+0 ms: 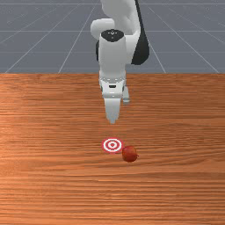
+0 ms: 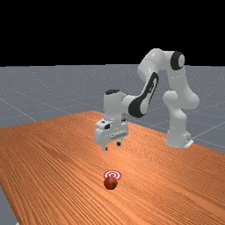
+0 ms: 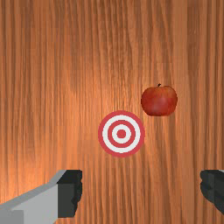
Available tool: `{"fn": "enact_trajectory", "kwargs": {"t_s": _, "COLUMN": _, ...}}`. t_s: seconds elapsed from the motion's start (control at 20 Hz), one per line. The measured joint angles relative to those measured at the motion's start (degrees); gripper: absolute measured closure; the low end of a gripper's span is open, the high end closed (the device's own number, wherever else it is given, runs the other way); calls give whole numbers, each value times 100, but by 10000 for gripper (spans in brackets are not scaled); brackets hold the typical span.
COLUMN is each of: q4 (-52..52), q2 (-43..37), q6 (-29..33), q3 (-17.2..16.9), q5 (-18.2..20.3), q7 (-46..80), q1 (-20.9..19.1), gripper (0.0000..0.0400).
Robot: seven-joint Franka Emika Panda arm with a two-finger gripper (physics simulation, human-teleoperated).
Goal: Pick the apple to the marker
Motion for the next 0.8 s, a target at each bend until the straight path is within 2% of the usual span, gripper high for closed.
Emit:
{"fn": "enact_trajectory", "kwargs": {"t_s": 0.05, "q4": 0, "q2": 0, "q6": 0, "q3": 0, "q5": 0, "q7": 0, "q1": 0, "gripper": 151}}
{"fn": "enact_trajectory", "kwargs": {"t_s": 0.1, "q4": 0, "q2": 0, "q6": 0, "q3": 0, "q5": 0, "q7": 0, "q1": 0, "gripper": 242}}
{"fn": "enact_trajectory", "kwargs": {"t_s": 0.15, "q4": -27, "q2": -23, "q6": -9, "q3": -19, "q5": 11, "q7": 106, "q1": 14, "gripper": 147}}
{"fn": "enact_trajectory", "kwargs": {"t_s": 0.2, "q4": -43, "q2": -43, "q6": -13, "q3": -31, "q5": 18, "q7": 170, "q1": 21, "gripper": 89}}
{"fn": "enact_trajectory", "kwargs": {"t_s": 0.3, "q4": -57, "q2": -62, "q6": -18, "q3": -43, "q5": 25, "q7": 232, "q1": 27, "gripper": 33}}
{"fn": "enact_trajectory", "kwargs": {"t_s": 0.35, "q4": -944, "q2": -769, "q6": -65, "q3": -202, "q5": -53, "q7": 1234, "q1": 92, "gripper": 175}}
{"fn": "enact_trajectory", "kwargs": {"t_s": 0.4, "q4": -1450, "q2": -1380, "q6": -192, "q3": -342, "q5": -95, "q7": 2250, "q1": 96, "gripper": 263}}
{"fn": "enact_trajectory", "kwargs": {"t_s": 0.45, "q4": -1721, "q2": -1754, "q6": -285, "q3": -437, "q5": -119, "q7": 3307, "q1": 78, "gripper": 316}}
{"fn": "enact_trajectory", "kwargs": {"t_s": 0.55, "q4": -1971, "q2": -2070, "q6": -415, "q3": -522, "q5": -108, "q7": 5491, "q1": 53, "gripper": 368}}
{"fn": "enact_trajectory", "kwargs": {"t_s": 0.65, "q4": -2025, "q2": -2141, "q6": -534, "q3": -552, "q5": -25, "q7": 7478, "q1": 54, "gripper": 388}}
{"fn": "enact_trajectory", "kwargs": {"t_s": 0.8, "q4": -2028, "q2": -2136, "q6": -603, "q3": -570, "q5": 56, "q7": 8526, "q1": 47, "gripper": 397}}
